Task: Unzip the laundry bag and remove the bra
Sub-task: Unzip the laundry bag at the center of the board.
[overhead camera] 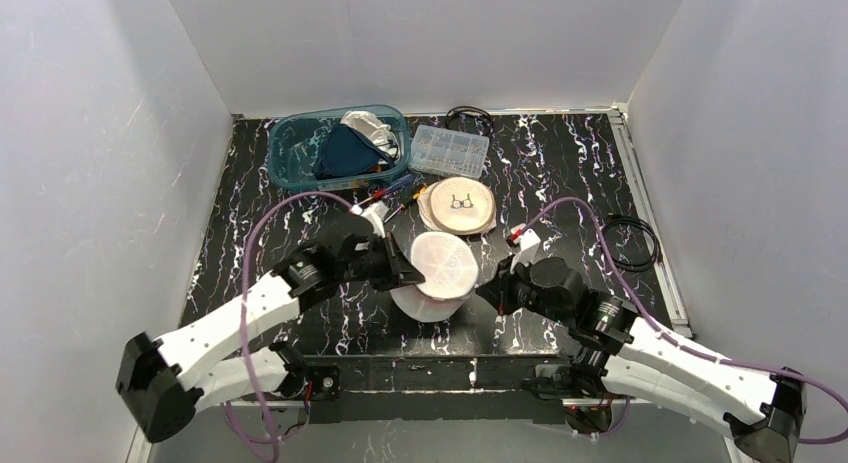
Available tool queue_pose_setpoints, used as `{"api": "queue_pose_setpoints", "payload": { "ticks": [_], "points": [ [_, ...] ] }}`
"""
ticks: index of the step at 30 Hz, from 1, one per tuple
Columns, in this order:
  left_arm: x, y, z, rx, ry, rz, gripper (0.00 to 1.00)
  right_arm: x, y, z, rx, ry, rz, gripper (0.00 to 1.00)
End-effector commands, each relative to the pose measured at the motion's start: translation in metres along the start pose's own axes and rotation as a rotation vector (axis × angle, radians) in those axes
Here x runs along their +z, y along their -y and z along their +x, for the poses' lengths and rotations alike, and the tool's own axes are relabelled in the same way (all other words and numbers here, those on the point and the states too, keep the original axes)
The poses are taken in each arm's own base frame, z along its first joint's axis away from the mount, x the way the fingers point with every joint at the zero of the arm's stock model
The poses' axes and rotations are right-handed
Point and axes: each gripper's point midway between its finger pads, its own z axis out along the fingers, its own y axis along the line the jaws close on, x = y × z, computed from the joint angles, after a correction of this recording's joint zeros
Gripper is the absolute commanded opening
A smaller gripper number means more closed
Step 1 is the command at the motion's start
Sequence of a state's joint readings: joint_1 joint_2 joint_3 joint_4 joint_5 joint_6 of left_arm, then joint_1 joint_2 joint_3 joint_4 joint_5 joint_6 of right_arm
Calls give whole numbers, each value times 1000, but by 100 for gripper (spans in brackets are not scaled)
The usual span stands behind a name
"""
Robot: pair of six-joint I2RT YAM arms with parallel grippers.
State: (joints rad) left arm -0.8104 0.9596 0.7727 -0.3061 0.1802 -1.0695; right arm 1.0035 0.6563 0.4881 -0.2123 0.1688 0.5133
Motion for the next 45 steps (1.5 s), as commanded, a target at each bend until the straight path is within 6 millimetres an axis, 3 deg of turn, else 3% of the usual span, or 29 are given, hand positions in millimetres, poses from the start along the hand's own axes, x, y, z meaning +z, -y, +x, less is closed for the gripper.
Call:
{"api": "queue_pose_setpoints", "payload": {
  "ticks": [1, 5, 6, 8, 10, 11, 13, 15, 19, 24, 30, 37, 45],
  "points": [
    [18, 39, -1, 276, -100, 267, 0, -15, -6, 18, -39, -72, -70, 1],
    [42, 31, -11, 316, -168, 233, 0, -16, -5, 29, 9, -77, -85, 1],
    [45, 28, -14, 302, -170, 225, 6, -16, -6, 29, 26, -70, -93, 1],
    [42, 27, -18, 282, -150, 233, 35, -14, -11, 30, 68, -56, -116, 1],
    [35, 22, -18, 262, -116, 217, 71, -9, -17, 30, 116, -44, -149, 1],
    [30, 17, -18, 247, -98, 192, 81, -6, -20, 29, 143, -38, -164, 1],
    [19, -1, -14, 209, -61, 129, 94, 0, -28, 23, 187, -8, -197, 1],
    [6, -17, -5, 136, -22, 96, 98, 5, -36, 19, 218, 15, -222, 1],
    [-10, -45, 23, -30, 51, 103, 98, 18, -45, 16, 227, 36, -221, 1],
    [-11, -53, 46, -105, 60, 120, 98, 39, -71, 32, 231, -5, -263, 1],
    [2, -47, 32, -206, 154, 133, 93, 49, -86, 39, 251, 23, -246, 1],
    [31, -57, 29, -264, 154, 39, 72, 44, -80, 33, 269, 82, -206, 1],
    [41, -62, 19, -251, 201, -17, 48, 36, -75, 38, 269, 69, -200, 1]
  ]
}}
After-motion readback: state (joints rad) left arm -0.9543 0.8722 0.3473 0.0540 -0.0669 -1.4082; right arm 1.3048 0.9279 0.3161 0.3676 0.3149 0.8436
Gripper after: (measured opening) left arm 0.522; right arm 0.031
